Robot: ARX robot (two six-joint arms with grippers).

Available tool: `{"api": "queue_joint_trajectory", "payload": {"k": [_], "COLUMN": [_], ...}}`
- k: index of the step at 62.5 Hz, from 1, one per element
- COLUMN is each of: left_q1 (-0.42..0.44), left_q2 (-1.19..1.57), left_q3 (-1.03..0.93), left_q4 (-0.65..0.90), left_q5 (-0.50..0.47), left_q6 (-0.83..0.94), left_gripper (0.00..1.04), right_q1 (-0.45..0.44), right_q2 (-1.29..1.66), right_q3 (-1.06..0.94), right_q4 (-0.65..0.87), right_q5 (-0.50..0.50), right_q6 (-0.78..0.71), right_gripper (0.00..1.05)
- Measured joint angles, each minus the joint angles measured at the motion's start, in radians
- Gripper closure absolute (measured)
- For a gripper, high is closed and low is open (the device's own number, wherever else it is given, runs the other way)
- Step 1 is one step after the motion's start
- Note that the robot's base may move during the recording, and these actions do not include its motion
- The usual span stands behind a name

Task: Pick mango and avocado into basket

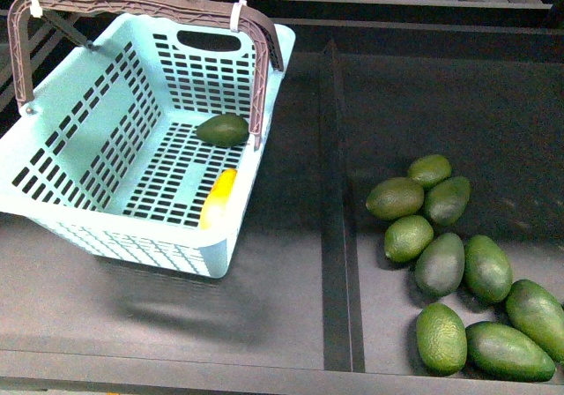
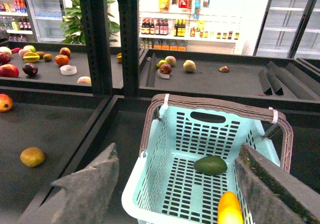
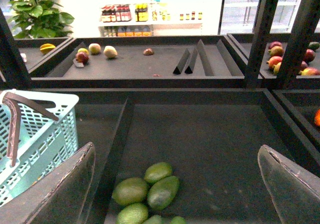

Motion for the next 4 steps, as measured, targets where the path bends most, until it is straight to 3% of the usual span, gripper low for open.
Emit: {"api": "queue_joint_trajectory", "payload": {"k": [4], "left_q1": [0.0], "left_q2": [0.0], "left_q3": [0.0], "left_q4": [0.0], "left_q5": [0.0], "left_q6": [0.0], "left_gripper": [0.15], "right_q1": [0.0], "right_q2": [0.0], "right_q3": [0.0], "right_q4": [0.0], "right_q5": [0.0], "right_q6": [0.0], "right_gripper": [0.09]}}
